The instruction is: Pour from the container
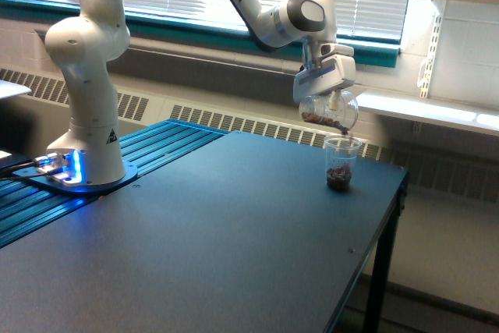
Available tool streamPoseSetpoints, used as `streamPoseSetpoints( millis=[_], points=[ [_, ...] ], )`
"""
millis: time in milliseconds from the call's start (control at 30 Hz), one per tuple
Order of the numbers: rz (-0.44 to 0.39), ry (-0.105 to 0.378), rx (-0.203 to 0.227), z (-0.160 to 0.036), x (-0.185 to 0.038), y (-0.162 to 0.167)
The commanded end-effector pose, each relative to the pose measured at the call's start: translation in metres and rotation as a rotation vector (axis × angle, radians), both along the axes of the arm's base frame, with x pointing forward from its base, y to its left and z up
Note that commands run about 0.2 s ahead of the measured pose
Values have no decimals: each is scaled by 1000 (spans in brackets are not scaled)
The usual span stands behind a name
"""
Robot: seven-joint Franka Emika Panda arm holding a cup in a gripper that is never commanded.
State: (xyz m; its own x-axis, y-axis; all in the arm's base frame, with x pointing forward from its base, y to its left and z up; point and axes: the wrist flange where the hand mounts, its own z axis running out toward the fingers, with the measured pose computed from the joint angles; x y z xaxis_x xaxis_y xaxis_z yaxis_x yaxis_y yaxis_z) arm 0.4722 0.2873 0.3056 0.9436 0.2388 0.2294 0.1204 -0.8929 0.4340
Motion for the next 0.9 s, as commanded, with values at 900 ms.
streamPoseSetpoints(
  millis=[900],
  points=[
    [94,70,-113,0,6,21]
  ],
)
